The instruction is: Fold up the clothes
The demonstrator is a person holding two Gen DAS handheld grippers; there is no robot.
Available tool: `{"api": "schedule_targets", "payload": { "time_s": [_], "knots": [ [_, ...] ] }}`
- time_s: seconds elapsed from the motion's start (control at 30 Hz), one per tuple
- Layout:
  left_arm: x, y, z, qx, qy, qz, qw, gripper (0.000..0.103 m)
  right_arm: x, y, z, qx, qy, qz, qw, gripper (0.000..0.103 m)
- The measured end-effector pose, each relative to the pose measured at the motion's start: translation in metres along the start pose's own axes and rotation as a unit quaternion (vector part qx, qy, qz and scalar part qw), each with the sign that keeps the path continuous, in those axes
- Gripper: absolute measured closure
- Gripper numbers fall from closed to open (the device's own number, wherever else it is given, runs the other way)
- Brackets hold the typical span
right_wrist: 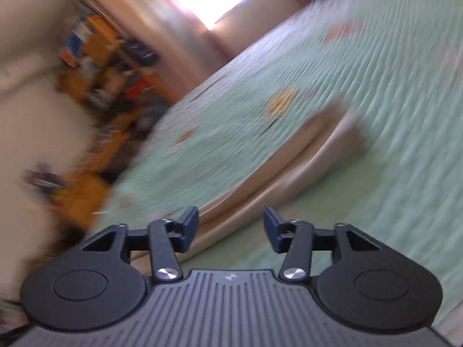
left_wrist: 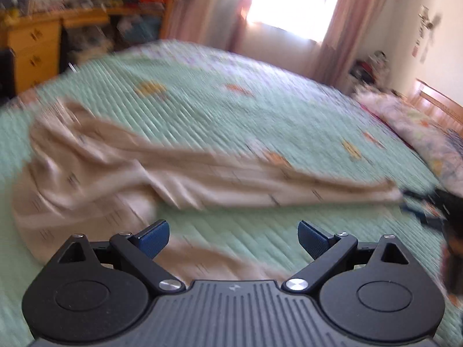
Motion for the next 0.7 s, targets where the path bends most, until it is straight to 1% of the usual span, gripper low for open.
{"api": "schedule_targets", "payload": {
  "time_s": [0.03,0.1,0.13,0.17,0.23,0.27,0.3,0.37,0.4,0.43,0.5,0.53,0.57,0.6,0.67,0.7],
  "knots": [
    [-0.004,-0.01,-0.007,-0.019,-0.021,0.009,0.9996,0.007,-0.008,0.01,-0.007,-0.038,-0.036,-0.011,0.999,0.048],
    [-0.017,-0.03,-0.016,-0.083,-0.046,0.028,0.9951,0.008,-0.021,0.023,-0.017,-0.033,-0.066,-0.01,0.997,0.046],
    [-0.027,-0.037,-0.017,-0.121,-0.046,0.034,0.991,0.008,-0.028,0.029,-0.022,-0.03,-0.081,-0.01,0.996,0.046],
    [-0.038,-0.042,-0.018,-0.158,-0.045,0.034,0.9859,0.008,-0.034,0.036,-0.027,-0.027,-0.096,-0.009,0.995,0.045],
    [-0.065,-0.048,-0.026,-0.228,-0.058,0.018,0.9718,0.014,-0.047,0.049,-0.037,-0.022,-0.126,-0.009,0.992,0.04],
    [-0.077,-0.05,-0.028,-0.257,-0.059,0.007,0.9645,0.017,-0.053,0.055,-0.042,-0.019,-0.141,-0.008,0.99,0.039],
    [-0.087,-0.053,-0.031,-0.282,-0.058,0.001,0.9578,0.018,-0.059,0.062,-0.047,-0.017,-0.156,-0.008,0.988,0.036],
    [-0.097,-0.064,-0.041,-0.311,-0.078,0.018,0.947,0.019,-0.071,0.075,-0.057,-0.012,-0.186,-0.007,0.982,0.036],
    [-0.099,-0.071,-0.049,-0.311,-0.082,0.027,0.9465,0.019,-0.073,0.075,-0.051,-0.032,-0.203,-0.006,0.979,0.036],
    [-0.1,-0.078,-0.06,-0.294,-0.079,0.03,0.952,0.019,-0.074,0.069,-0.046,-0.054,-0.229,-0.006,0.972,0.034],
    [-0.102,-0.093,-0.086,-0.239,-0.076,0.031,0.9675,0.019,-0.075,0.057,-0.036,-0.099,-0.28,-0.005,0.955,0.03],
    [-0.101,-0.099,-0.099,-0.224,-0.09,0.033,0.9699,0.019,-0.079,0.054,-0.028,-0.129,-0.288,-0.007,0.949,0.031],
    [-0.099,-0.105,-0.112,-0.21,-0.105,0.035,0.9714,0.019,-0.08,0.051,-0.027,-0.139,-0.301,-0.007,0.944,0.031],
    [-0.099,-0.112,-0.128,-0.204,-0.134,0.033,0.9692,0.019,-0.08,0.049,-0.025,-0.149,-0.313,-0.007,0.938,0.031],
    [-0.1,-0.123,-0.164,-0.166,-0.2,0.013,0.9656,0.018,-0.083,0.048,-0.026,-0.149,-0.318,-0.012,0.936,0.031],
    [-0.098,-0.128,-0.182,-0.122,-0.21,0.01,0.9701,0.018,-0.084,0.047,-0.028,-0.148,-0.321,-0.016,0.935,0.03]
  ]
}}
Point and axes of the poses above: each gripper's, at about its wrist camera, not at the fingertips, and x roughly against the way its jaws point, z to its right, y to its underside, the point moved 9 cm from there along -x, roughly the way its jaws point
